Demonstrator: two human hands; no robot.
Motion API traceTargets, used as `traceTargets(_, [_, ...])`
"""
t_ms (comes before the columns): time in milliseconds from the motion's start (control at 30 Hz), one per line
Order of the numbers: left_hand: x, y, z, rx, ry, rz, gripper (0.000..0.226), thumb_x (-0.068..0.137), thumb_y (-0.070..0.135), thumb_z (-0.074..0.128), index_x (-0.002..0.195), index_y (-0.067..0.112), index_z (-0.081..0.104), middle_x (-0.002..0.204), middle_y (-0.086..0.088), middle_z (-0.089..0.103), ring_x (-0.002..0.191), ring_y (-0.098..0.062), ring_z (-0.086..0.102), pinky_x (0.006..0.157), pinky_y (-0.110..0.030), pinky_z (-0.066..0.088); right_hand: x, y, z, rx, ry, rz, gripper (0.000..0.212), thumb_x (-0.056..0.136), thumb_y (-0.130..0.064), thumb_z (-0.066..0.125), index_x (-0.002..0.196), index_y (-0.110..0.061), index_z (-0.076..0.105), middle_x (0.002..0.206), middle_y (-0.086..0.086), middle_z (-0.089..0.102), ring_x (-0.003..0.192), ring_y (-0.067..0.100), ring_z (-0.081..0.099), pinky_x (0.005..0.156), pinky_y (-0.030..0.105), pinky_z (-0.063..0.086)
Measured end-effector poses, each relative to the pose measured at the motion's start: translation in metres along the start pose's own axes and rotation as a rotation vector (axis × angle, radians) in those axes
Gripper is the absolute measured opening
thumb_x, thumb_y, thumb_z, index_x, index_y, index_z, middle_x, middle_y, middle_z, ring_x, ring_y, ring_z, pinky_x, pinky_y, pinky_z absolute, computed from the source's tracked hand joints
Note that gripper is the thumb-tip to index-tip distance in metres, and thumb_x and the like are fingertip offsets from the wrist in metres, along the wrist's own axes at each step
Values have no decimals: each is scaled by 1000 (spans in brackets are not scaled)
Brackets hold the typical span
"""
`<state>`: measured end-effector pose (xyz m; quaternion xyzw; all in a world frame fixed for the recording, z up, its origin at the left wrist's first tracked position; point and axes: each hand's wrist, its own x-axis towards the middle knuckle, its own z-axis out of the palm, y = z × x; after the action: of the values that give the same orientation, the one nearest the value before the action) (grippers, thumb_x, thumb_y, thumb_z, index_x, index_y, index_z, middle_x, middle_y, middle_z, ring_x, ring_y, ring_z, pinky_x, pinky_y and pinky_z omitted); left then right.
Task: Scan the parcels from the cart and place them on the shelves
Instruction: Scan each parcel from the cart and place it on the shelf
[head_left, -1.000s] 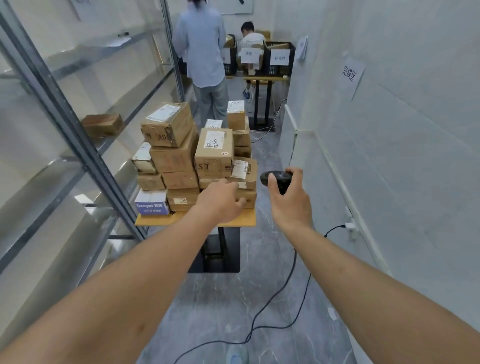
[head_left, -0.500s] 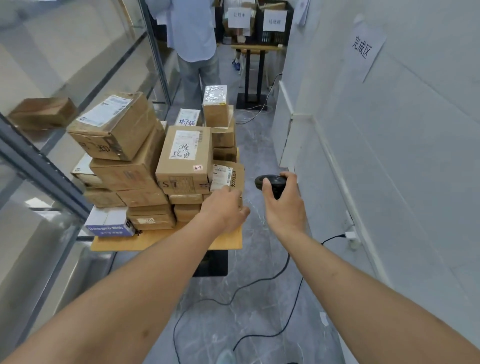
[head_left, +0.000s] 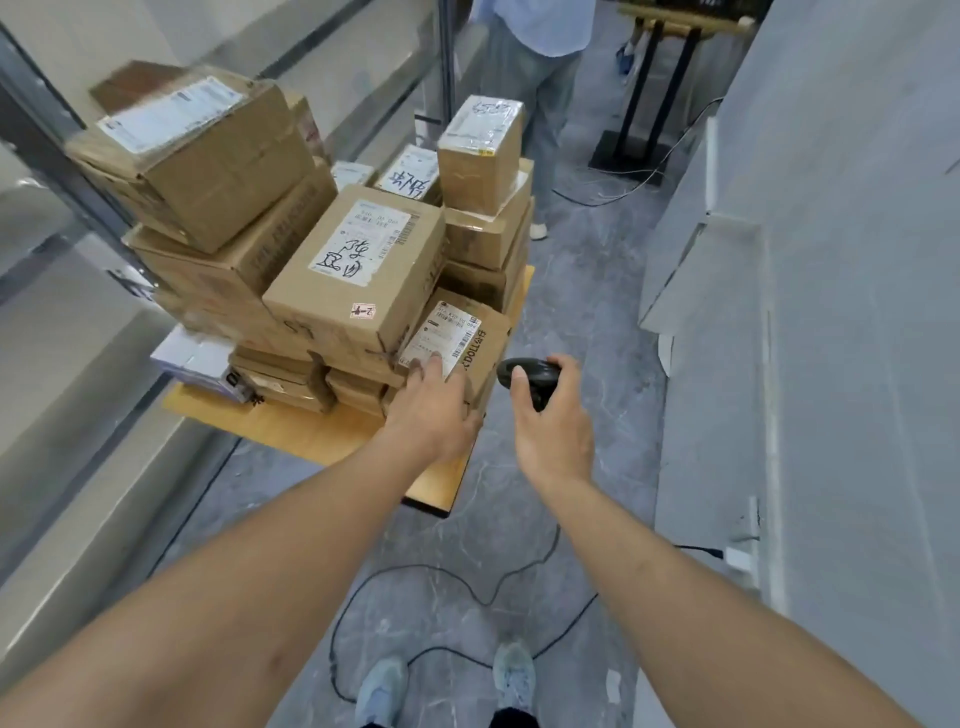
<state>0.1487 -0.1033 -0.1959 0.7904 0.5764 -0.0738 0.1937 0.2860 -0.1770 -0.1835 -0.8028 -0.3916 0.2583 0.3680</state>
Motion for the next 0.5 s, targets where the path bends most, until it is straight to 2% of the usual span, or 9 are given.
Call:
traceTargets(200, [11,7,21,33,37,-95,63,101,57,49,150,19,35,167,-18,18,157,-44,8,118,-58,33,29,19,8,-14,-114,-22,40,105,-56,50,138,-35,42,104,-11,59,93,19,61,79,36,46])
traceTargets(333, [10,10,29,84,126,-118,56,100,60,53,142,22,46,161,-15,34,153,-44,23,119,-57,32,39,27,7,0,-126,-15,40,105,-56,49,138,-35,42,105,-10,59,95,20,61,81,37,48])
traceTargets(433, [9,11,32,134,197,-129,55,97,66,52,133,25,55,143,-8,53,139,-37,43,118,-57,34,41,28,7,-5,-132,-9,40,105,-57,48,138,-36,41,105,-8,60,95,21,62,81,38,49])
traceTargets(500, [6,14,34,154,238,-153,57,95,70,50,128,25,58,132,-4,59,129,-34,52,116,-56,36,41,29,7,-16,-136,-9,40,105,-58,48,137,-36,40,104,-8,60,95,22,63,82,39,50])
